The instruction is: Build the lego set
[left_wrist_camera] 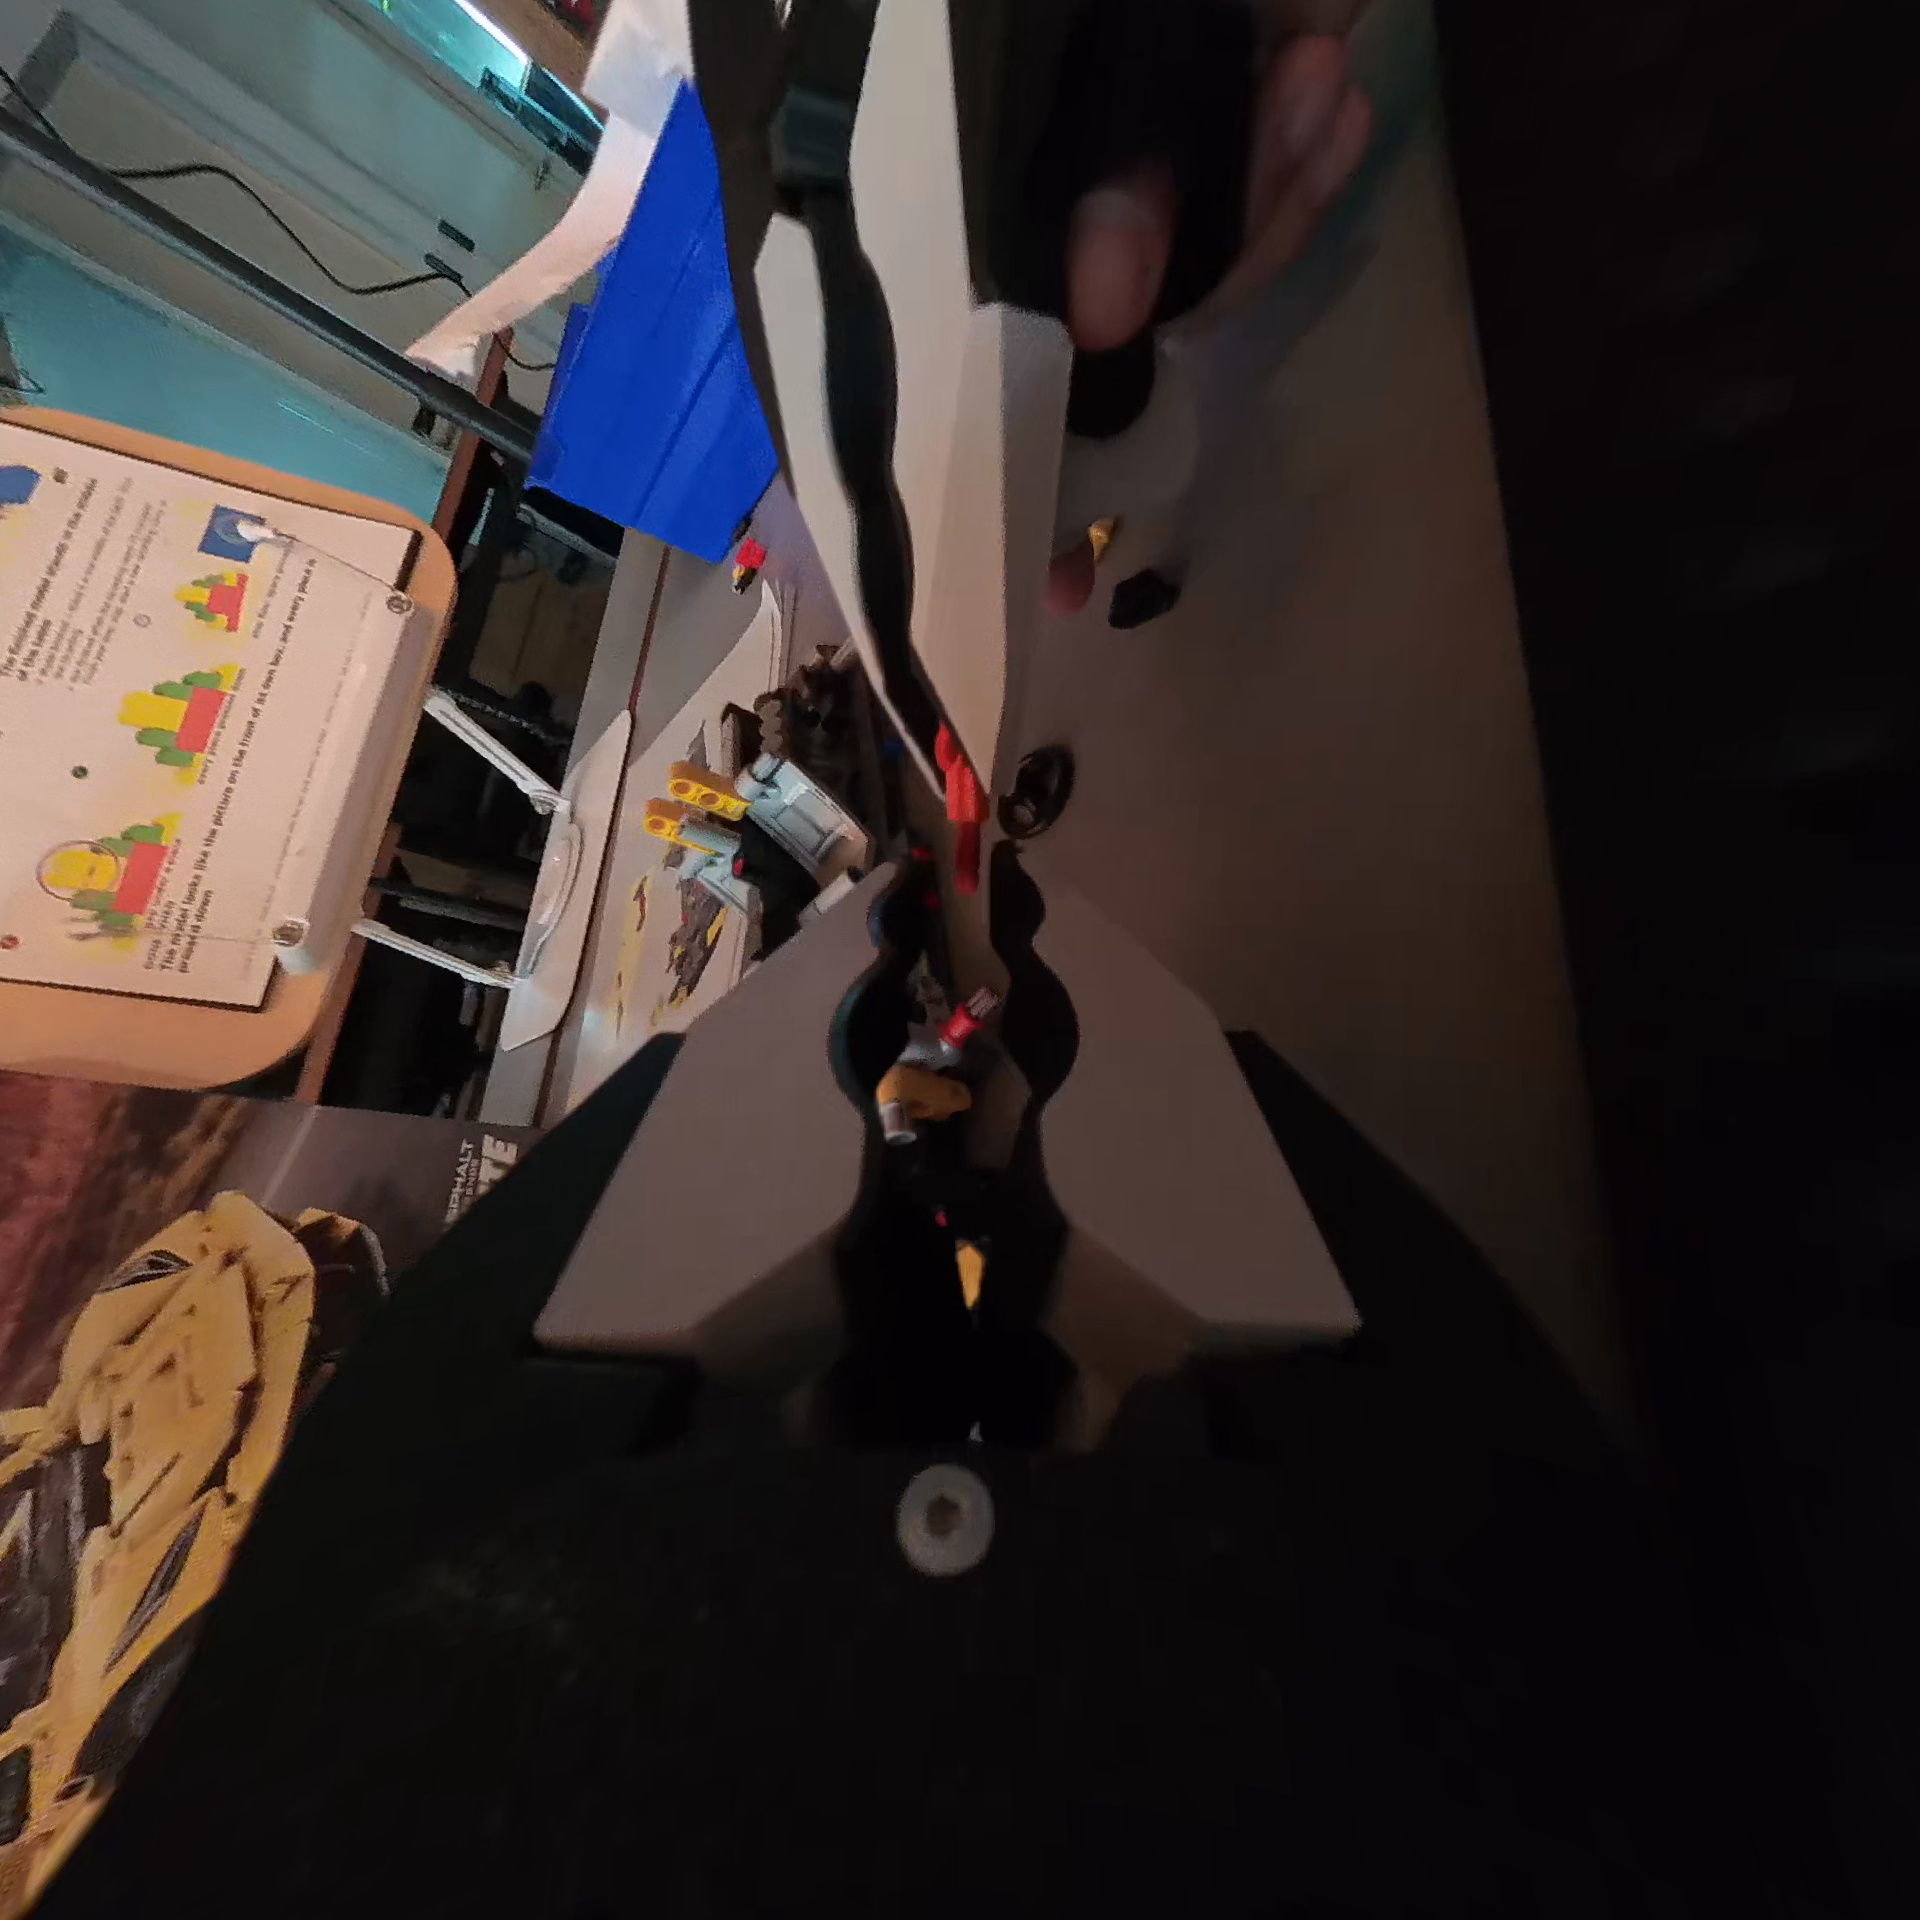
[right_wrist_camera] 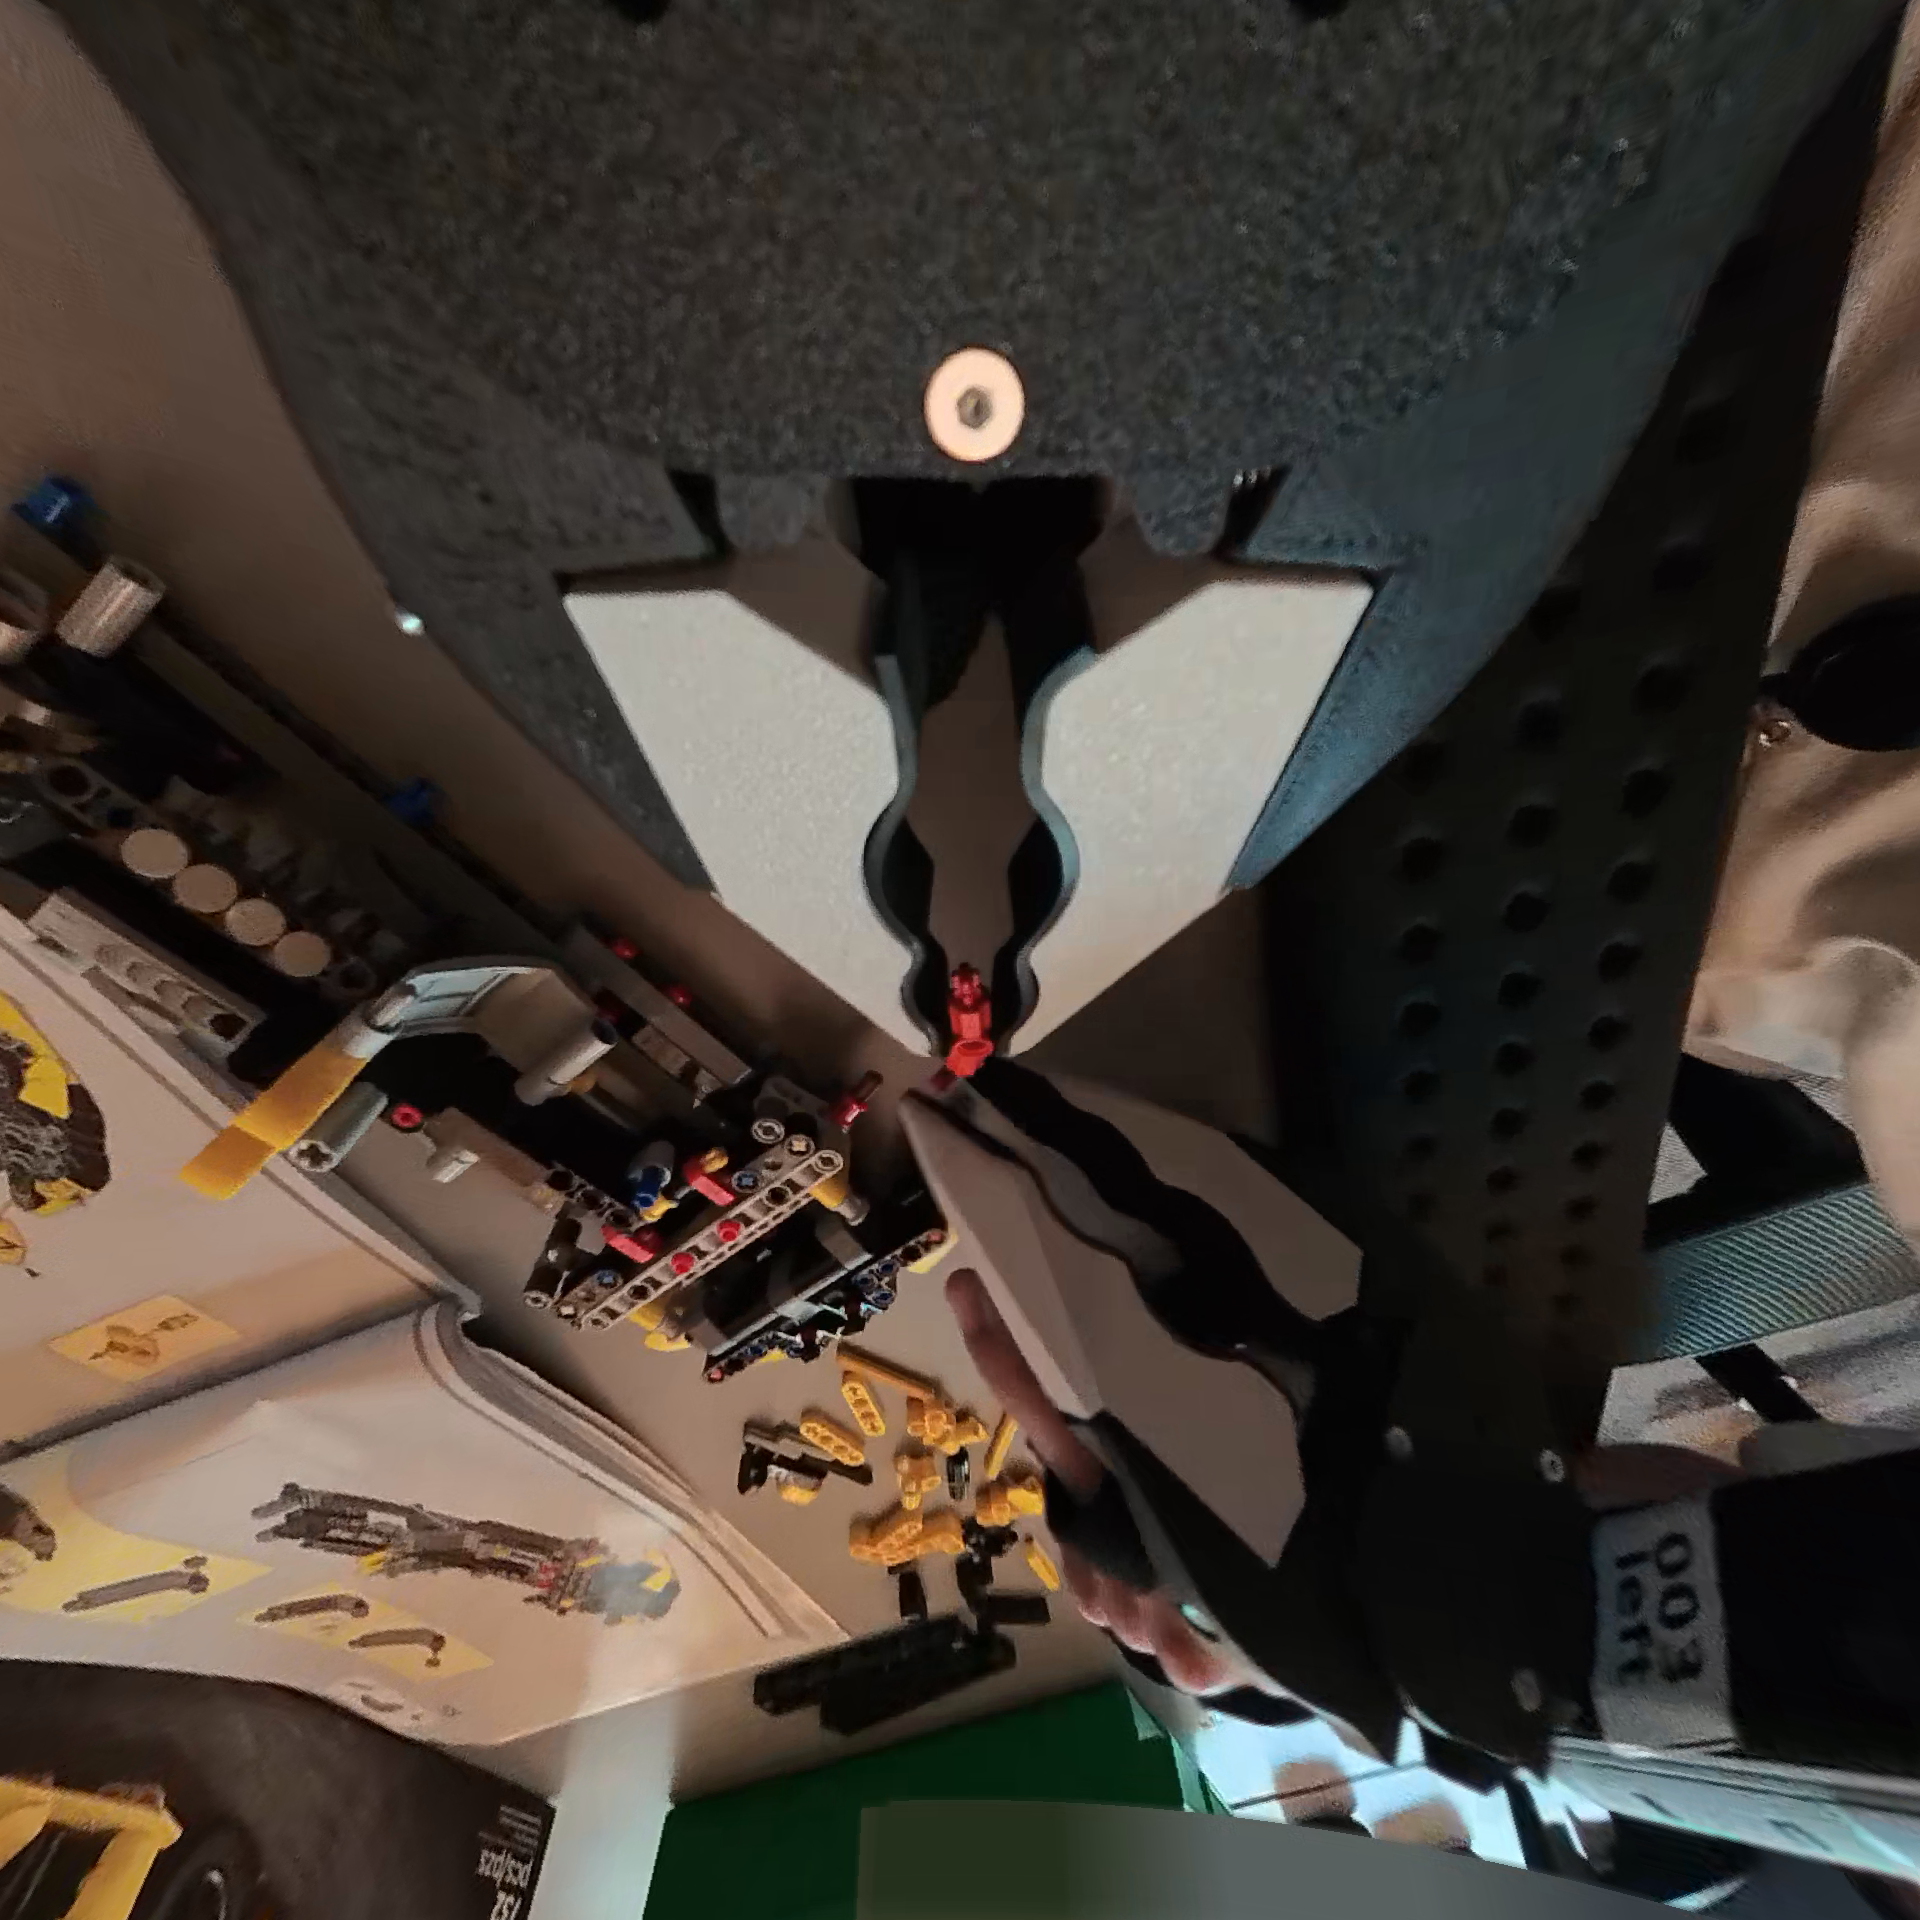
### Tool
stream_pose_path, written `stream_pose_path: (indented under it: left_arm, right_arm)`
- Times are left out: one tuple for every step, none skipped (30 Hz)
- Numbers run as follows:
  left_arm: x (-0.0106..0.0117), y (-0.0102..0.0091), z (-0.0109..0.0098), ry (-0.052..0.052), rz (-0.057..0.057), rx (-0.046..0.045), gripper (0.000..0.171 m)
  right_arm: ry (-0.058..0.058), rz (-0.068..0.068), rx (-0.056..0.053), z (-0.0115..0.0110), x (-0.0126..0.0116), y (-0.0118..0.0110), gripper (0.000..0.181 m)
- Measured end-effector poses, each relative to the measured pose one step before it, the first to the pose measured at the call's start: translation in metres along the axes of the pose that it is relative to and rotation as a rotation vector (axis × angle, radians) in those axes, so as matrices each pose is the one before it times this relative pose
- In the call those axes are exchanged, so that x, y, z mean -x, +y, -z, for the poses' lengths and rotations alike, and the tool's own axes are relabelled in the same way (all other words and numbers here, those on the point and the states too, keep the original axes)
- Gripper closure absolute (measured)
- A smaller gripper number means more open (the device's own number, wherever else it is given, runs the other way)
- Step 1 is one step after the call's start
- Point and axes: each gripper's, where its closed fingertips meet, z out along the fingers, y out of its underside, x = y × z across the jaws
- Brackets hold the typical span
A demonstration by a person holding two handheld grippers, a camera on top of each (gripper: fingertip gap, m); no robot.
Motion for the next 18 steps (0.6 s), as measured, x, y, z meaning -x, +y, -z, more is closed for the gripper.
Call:
stream_pose_path:
  left_arm:
    - [-0.00014, 0.00132, 0.00022, 0.0089, 0.0117, -0.00182, 0.159]
    - [0.00010, 0.00104, 0.00035, 0.0065, 0.0081, -0.00020, 0.158]
    - [0.00056, -0.00066, 0.00086, -0.0003, 0.0006, -0.00793, 0.157]
    - [-0.00017, -0.00098, 0.00068, 0.0039, 0.0024, -0.00786, 0.157]
    - [-0.00026, -0.00033, 0.00040, 0.0041, 0.0031, -0.00244, 0.157]
    - [0.00051, 0.00043, 0.00030, -0.0003, 0.0029, -0.00097, 0.158]
    - [0.00164, 0.00242, 0.00001, -0.0016, 0.0092, 0.00732, 0.157]
    - [0.00414, 0.00354, 0.00031, -0.0103, 0.0201, 0.01072, 0.156]
    - [0.00676, 0.00220, 0.00101, -0.0175, 0.0363, 0.00415, 0.156]
    - [0.00775, -0.00088, 0.00192, -0.0142, 0.0560, -0.01060, 0.156]
    - [0.00698, -0.00398, 0.00217, -0.0006, 0.0798, -0.02437, 0.155]
    - [0.00600, -0.00552, 0.00220, 0.0104, 0.0989, -0.03020, 0.154]
    - [0.00462, -0.00649, 0.00216, 0.0206, 0.1057, -0.03535, 0.153]
    - [0.00273, -0.00716, 0.00247, 0.0337, 0.1132, -0.04120, 0.151]
    - [0.00035, -0.00711, 0.00202, 0.0491, 0.1216, -0.04103, 0.150]
    - [-0.00252, -0.00608, 0.00164, 0.0656, 0.1156, -0.03425, 0.148]
    - [-0.00258, -0.00486, 0.00118, 0.0596, 0.1048, -0.02830, 0.144]
    - [-0.00336, -0.00441, 0.00075, 0.0562, 0.0958, -0.02593, 0.141]
  right_arm:
    - [-0.0037, -0.0001, -0.0033, 0.00019, 0.00078, -0.00033, 0.174]
    - [-0.0021, -0.0005, -0.0014, 0.00010, 0.00034, -0.00009, 0.174]
    - [-0.0071, -0.0051, -0.0054, 0.00029, 0.00083, -0.00060, 0.174]
    - [-0.0075, -0.0087, -0.0088, 0.00071, 0.00065, -0.00139, 0.174]
    - [-0.0051, -0.0064, -0.0095, 0.00099, 0.00025, -0.00144, 0.174]
    - [-0.0026, -0.0055, -0.0105, 0.00117, -0.00021, -0.00150, 0.174]
    - [0.0028, -0.0040, -0.0114, 0.00134, -0.00095, -0.00175, 0.174]
    - [0.0121, 0.0073, -0.0158, 0.00168, -0.00152, -0.00277, 0.174]
    - [0.0203, 0.0199, -0.0228, 0.00199, -0.00198, -0.00407, 0.174]
    - [0.0303, 0.0384, -0.0325, 0.00233, -0.00218, -0.00611, 0.174]
    - [0.0380, 0.0552, -0.0357, 0.00224, -0.00221, -0.00711, 0.174]
    - [0.0404, 0.0506, -0.0242, 0.00108, -0.00272, -0.00541, 0.174]
    - [0.0322, 0.0409, -0.0191, 0.00050, -0.00205, -0.00441, 0.174]
    - [0.0256, 0.0365, -0.0256, 0.00062, -0.00095, -0.00551, 0.174]
    - [0.0167, 0.0283, -0.0291, 0.00114, -0.00003, -0.00642, 0.174]
    - [0.0234, 0.0166, -0.0285, 0.00136, -0.00165, -0.00641, 0.174]
    - [0.0303, 0.0147, -0.0239, 0.00131, -0.00310, -0.00555, 0.175]
    - [0.0448, 0.0223, -0.0236, 0.00154, -0.00498, -0.00531, 0.175]
